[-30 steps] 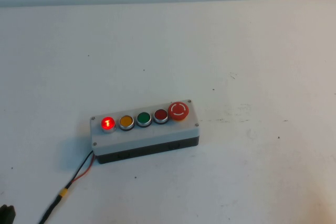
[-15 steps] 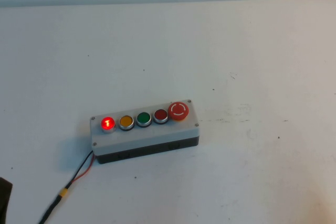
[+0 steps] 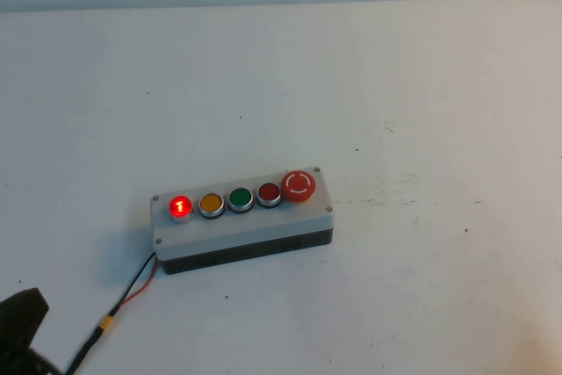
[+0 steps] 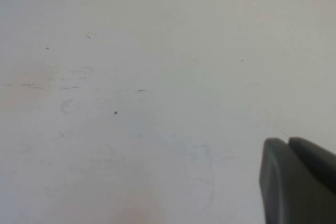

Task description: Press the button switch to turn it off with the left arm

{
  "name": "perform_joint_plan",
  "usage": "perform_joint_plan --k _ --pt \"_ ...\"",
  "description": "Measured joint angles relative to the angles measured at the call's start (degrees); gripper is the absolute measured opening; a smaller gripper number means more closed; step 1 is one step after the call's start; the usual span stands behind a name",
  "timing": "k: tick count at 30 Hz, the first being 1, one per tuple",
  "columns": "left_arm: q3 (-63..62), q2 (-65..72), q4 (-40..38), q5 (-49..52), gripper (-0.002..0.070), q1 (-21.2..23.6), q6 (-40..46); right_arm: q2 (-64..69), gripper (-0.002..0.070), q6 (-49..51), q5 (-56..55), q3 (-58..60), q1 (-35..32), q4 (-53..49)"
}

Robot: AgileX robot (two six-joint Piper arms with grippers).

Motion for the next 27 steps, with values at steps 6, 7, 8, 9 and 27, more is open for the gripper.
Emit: perform_joint_plan --k 6,7,8,9,27 --pt "-10.1 15.8 4.7 12.5 -0.0002 0.0 3.4 0.0 -0.0016 0.0 0.0 0.0 0.0 0.0" --pt "-11.7 18.6 5.0 14.4 -0.0002 0.0 4.7 0.0 -0.0016 0.0 0.0 0.0 0.0 0.0" --pt "-13.1 20.7 5.1 16.4 -0.0002 0.0 5.7 0.0 -0.0016 0.0 0.0 0.0 0.0 0.0" --pt "-14.8 23.5 5.2 18.2 -0.0002 0.0 7.0 0.0 -0.0016 0.0 0.0 0.0 0.0 0.0" --pt "-55.2 67.4 9.7 34.3 -0.0002 -7.0 17.0 0.0 -0.0016 0.0 0.0 0.0 0.0 0.0"
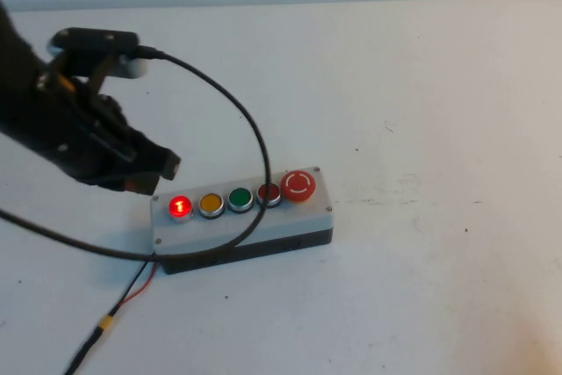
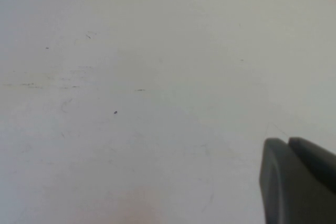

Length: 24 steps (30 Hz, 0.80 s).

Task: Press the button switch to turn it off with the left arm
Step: Press the button to turn off

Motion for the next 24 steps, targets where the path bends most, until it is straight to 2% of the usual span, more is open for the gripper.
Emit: perform_joint_plan --k 3,6,10,24 --pt "-4.7 5.7 2.8 2.5 -0.0002 -3.5 -0.9 0.0 -0.0016 0.0 0.0 0.0 0.0 0.0" --pt "-7.4 9.7 4.0 4.8 -0.0002 -5.0 -1.4 0.0 -0.0016 0.0 0.0 0.0 0.0 0.0" --pt "-8.1 13.9 5.2 6.2 -0.0002 -5.1 -1.5 0.0 -0.0016 0.0 0.0 0.0 0.0 0.0" --pt "-8.3 17.7 7.5 1.6 -0.0002 -5.1 -1.5 0.0 -0.0016 0.0 0.0 0.0 0.0 0.0"
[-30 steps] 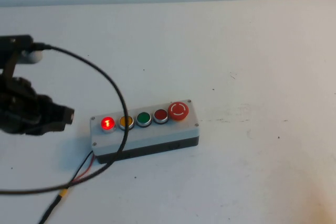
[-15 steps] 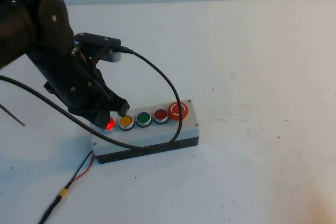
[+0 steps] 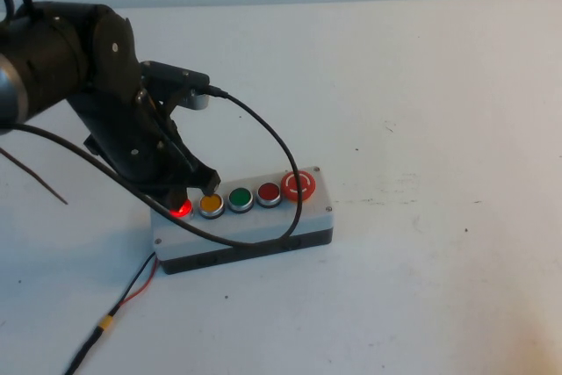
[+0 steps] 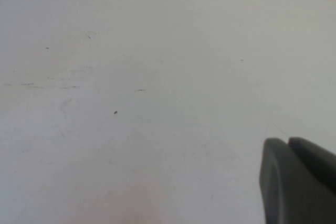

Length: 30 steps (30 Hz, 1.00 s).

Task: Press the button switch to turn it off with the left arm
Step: Press the button to turn off

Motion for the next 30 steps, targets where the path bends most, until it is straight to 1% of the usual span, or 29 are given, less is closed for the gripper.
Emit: perform_joint_plan --k 24,27,30 --pt "-1.6 2.1 0.4 -1.3 -0.0002 0.0 0.0 0.0 -0.0016 0.0 0.0 0.0 0.0 0.0" --pt "-1.1 0.4 0.5 -3.7 -0.0002 0.0 0.0 0.0 -0.0016 0.0 0.0 0.0 0.0 0.0" --pt "-0.3 -4.1 0.6 -5.9 -0.0002 0.0 0.0 0.0 -0.0016 0.0 0.0 0.0 0.0 0.0"
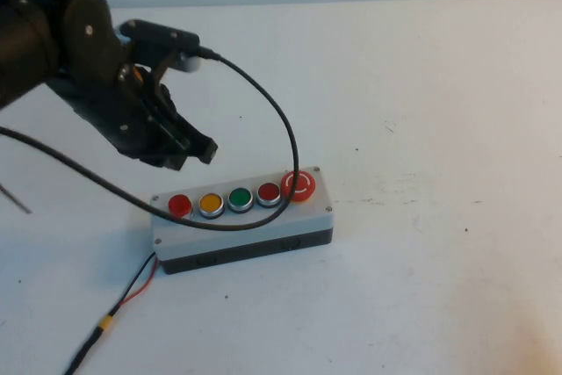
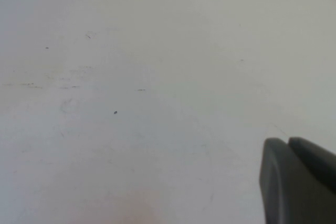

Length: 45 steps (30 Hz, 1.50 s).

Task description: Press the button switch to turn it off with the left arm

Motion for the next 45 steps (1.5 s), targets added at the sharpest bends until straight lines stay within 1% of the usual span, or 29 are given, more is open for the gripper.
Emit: perform_joint_plan --k 3,6,11,17,20,23,27,30,33,37,39,40,42,45 --pt "2.6 -7.4 0.0 -3.7 -0.0002 0.0 0.0 0.0 -0.0016 0.0 0.0 0.0 0.0 0.0" --pt "8.2 -16.5 0.0 -8.6 -0.0002 0.0 -0.1 0.0 -0.0016 0.0 0.0 0.0 0.0 0.0" --pt "23.0 -33.7 -0.2 -19.9 -0.0002 0.0 -0.3 0.0 -0.0016 0.0 0.0 0.0 0.0 0.0" --pt "41.7 -49.9 -1.9 -33.0 -0.0002 0.0 -1.2 0.0 -0.0016 0.0 0.0 0.0 0.0 0.0" --pt "48.8 -56.0 -1.9 -36.2 -0.0002 0.0 -1.2 0.0 -0.0016 0.0 0.0 0.0 0.0 0.0" --pt "53.6 -60.6 -1.9 -37.3 -0.0002 0.0 -1.3 0.0 -0.0016 0.0 0.0 0.0 0.0 0.0" --pt "56.2 -62.6 -1.9 -37.4 -0.0002 0.0 -1.3 0.0 -0.0016 0.0 0.0 0.0 0.0 0.0" --pt "57.8 -63.4 -1.9 -40.5 -0.0002 0.0 -2.0 0.0 -0.0016 0.0 0.0 0.0 0.0 0.0" --pt "62.9 -64.9 -2.1 -51.3 -0.0002 0.0 -2.5 0.0 -0.0016 0.0 0.0 0.0 0.0 0.0" --pt "73.8 -69.1 -2.2 -73.5 -0.0002 0.0 -2.6 0.0 -0.0016 0.0 0.0 0.0 0.0 0.0" --pt "78.1 -72.4 -2.3 -80.5 -0.0002 0.0 -2.6 0.0 -0.0016 0.0 0.0 0.0 0.0 0.0" --pt "79.3 -74.2 -2.6 -81.9 -0.0002 0.0 -2.6 0.0 -0.0016 0.0 0.0 0.0 0.0 0.0" --pt "79.9 -77.4 -3.8 -81.0 -0.0002 0.5 -1.6 0.0 -0.0016 0.0 0.0 0.0 0.0 0.0" --pt "80.1 -82.7 -5.1 -75.1 -0.0002 3.4 -1.0 0.0 -0.0016 0.0 0.0 0.0 0.0 0.0"
